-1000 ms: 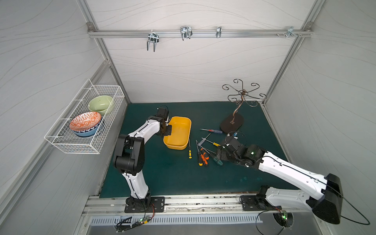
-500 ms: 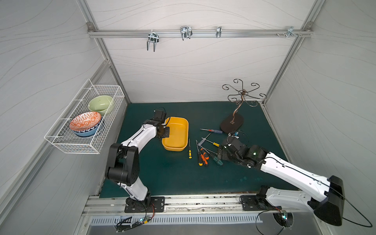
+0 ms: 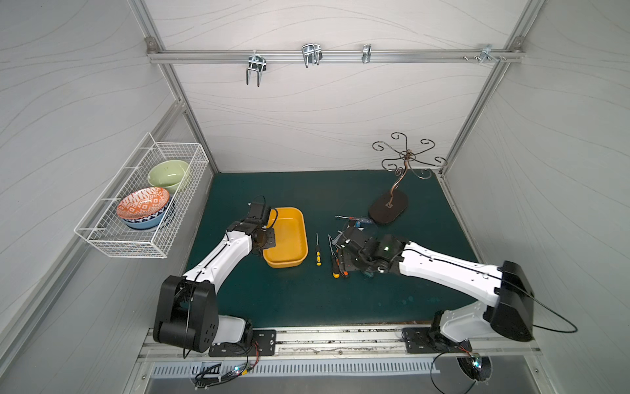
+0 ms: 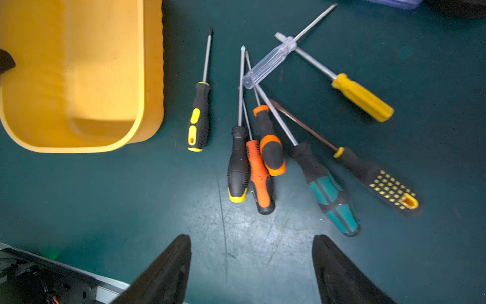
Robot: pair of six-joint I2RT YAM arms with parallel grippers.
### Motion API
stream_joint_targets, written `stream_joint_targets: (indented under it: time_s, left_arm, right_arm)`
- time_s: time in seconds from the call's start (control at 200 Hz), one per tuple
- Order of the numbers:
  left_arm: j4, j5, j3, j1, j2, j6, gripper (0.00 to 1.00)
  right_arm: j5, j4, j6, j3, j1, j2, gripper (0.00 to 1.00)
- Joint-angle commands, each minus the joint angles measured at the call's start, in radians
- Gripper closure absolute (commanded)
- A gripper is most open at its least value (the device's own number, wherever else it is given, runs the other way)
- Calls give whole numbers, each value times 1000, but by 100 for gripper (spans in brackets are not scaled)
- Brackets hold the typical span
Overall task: Put the screwdriver on the desktop into the storage box
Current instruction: Move the storage box to the center of the board.
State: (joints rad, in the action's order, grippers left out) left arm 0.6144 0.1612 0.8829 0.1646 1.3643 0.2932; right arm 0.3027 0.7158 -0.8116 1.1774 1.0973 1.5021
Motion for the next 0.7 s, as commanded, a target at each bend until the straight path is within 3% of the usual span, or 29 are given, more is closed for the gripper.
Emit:
stream_joint_targets:
  time_s: [0.0, 0.125, 0.27, 0.405, 0.69]
  left_arm:
    - [0, 3, -14, -15, -34, 45, 100]
    - [3, -22, -16, -20, -28, 48, 100]
    - [6, -24, -18, -29, -41, 49, 65]
    - [16, -19, -13, -58, -108, 58, 45]
    - [27, 40, -53, -76, -319, 150, 44]
  right_arm:
    - [-20, 40, 15, 81, 26, 90, 32]
    - [-36, 48, 19, 168, 39, 198, 34]
    - [-52, 59, 23, 254, 39, 298, 35]
    - [-52, 85, 23, 327, 34, 377, 39]
    - [-45, 125, 8, 448, 13, 519, 43]
